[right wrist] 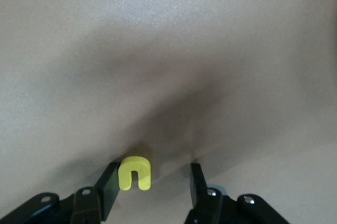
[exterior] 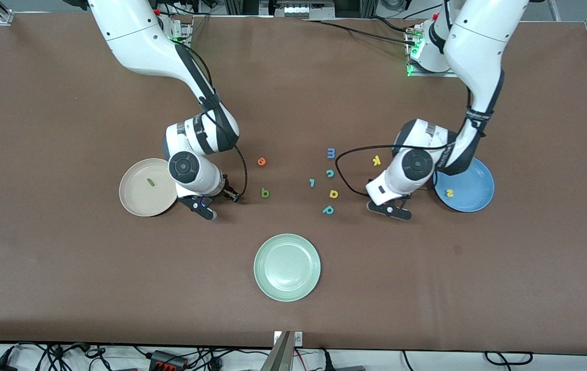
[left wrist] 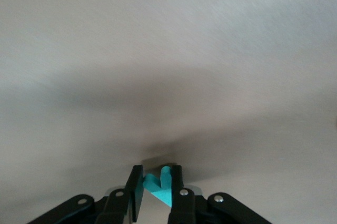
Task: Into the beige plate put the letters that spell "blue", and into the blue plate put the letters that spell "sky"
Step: 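Drop the y with the left gripper while the right gripper drops the u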
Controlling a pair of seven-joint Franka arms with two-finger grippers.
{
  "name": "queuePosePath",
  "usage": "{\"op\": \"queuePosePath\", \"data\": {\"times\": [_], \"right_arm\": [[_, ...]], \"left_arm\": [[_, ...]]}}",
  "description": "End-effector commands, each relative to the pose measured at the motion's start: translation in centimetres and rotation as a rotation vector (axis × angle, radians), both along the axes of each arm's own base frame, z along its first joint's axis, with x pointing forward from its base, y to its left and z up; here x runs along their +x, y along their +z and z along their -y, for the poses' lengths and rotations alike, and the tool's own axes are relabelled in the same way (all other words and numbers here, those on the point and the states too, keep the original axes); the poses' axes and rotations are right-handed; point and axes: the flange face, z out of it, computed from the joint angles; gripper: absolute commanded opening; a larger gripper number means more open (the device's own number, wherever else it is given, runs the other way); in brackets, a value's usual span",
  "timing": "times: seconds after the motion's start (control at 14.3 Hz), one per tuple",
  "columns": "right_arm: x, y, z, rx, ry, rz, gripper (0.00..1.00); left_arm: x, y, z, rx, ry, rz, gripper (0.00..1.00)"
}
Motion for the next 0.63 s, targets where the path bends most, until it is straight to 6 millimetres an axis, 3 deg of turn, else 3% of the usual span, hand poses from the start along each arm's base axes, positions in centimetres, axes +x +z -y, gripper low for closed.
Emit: {"op": "queuePosePath", "data": {"times": [0.0,0.21,0.35,0.42,0.56], "right_arm": [[0.0,0.1,-0.4,-0.003,-0.008,-0.005,0.5],[0.1,0.1,-0.4,-0.003,-0.001,-0.003,0.34],[0.0,0.1,-0.5,-0.003,0.002,-0.003,0.27],[0.1,0.2,-0.5,-0.001,0.001,0.0,0.25],[0.2,0.4,-0.7,0.003,0.006,0.006,0.18]], "left_arm": [[1.4,4.6,-7.0,0.009,-0.067,-0.053,0.15],[1.6,6.6,-12.4,0.009,-0.075,-0.13,0.14],[1.5,5.6,-17.6,-0.007,-0.064,-0.171,0.14],[1.2,4.6,-19.3,-0.011,-0.041,-0.191,0.13],[0.5,3.6,-19.9,-0.011,-0.026,-0.224,0.15]]}}
